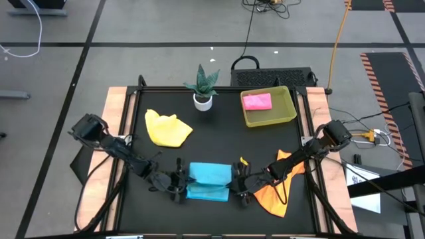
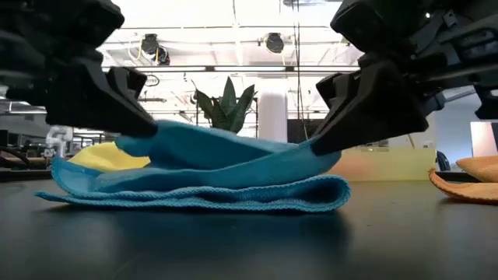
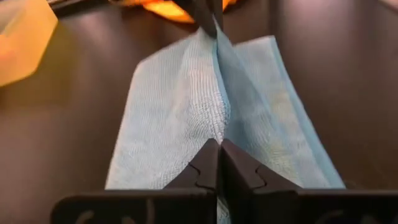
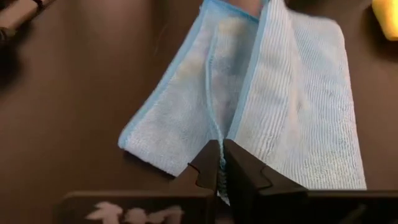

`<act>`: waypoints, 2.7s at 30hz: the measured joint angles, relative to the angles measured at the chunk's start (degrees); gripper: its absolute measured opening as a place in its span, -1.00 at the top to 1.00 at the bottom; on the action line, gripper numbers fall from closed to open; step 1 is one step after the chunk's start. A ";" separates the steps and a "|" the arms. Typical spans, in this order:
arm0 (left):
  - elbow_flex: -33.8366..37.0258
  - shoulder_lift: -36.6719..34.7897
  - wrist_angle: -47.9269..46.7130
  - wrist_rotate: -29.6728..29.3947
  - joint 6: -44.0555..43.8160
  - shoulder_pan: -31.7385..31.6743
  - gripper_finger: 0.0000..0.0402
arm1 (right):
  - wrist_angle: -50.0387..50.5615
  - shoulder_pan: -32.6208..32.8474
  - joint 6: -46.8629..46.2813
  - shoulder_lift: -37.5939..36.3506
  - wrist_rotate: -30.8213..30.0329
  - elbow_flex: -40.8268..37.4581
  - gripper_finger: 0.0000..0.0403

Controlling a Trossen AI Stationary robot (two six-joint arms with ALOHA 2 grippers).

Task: Fold microfiber towels
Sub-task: Fold the blue microfiber cloth

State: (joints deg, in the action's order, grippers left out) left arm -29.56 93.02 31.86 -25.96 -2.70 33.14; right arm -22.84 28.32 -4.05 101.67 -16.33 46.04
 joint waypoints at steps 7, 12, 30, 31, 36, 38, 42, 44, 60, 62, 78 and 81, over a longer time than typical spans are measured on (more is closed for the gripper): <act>0.00 -2.37 0.05 0.57 -0.44 0.00 0.93 | 0.84 0.19 -3.63 -0.83 0.42 0.00 0.55; 0.00 -2.39 0.15 1.71 -0.60 -0.06 0.95 | -1.38 0.44 -4.55 -3.13 1.43 0.00 0.14; 0.00 -2.39 2.59 3.45 -2.29 -1.23 0.96 | -3.32 4.24 10.53 6.47 -15.89 3.29 0.06; 0.00 -2.39 2.60 3.45 -2.34 -1.38 0.94 | -3.09 4.44 10.76 6.98 -17.90 3.58 0.08; 0.00 -2.39 2.79 3.45 -2.51 -1.42 0.87 | -1.64 5.18 10.82 7.34 -26.04 3.96 0.34; 0.00 -2.37 3.12 3.44 -2.51 -1.42 0.88 | -0.99 5.25 10.84 7.34 -27.35 3.96 0.51; 0.00 -2.37 5.19 3.43 -2.34 -1.42 0.95 | -1.24 5.18 11.65 7.25 -27.37 3.96 0.88; 0.00 -2.37 7.16 3.42 -2.36 -1.42 0.98 | -0.98 5.34 12.36 6.70 -27.39 3.96 0.97; 0.00 -2.35 8.58 4.96 -5.33 -1.42 0.95 | 6.02 7.69 4.81 -1.26 -18.11 4.00 0.96; 0.00 -2.35 8.56 4.96 -5.34 -1.42 0.98 | 5.66 6.79 3.95 0.32 -17.89 3.96 0.90; 0.00 -2.35 8.50 4.67 -5.01 -1.64 0.95 | -4.75 2.02 10.01 8.57 -18.39 3.98 0.14; 0.00 -2.35 8.48 4.66 -5.01 -1.68 0.98 | -6.20 2.21 10.92 9.92 -24.94 3.93 0.29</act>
State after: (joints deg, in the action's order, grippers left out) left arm -29.56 90.67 40.34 -21.30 -7.70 31.46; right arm -29.04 30.52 6.86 111.58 -41.28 49.98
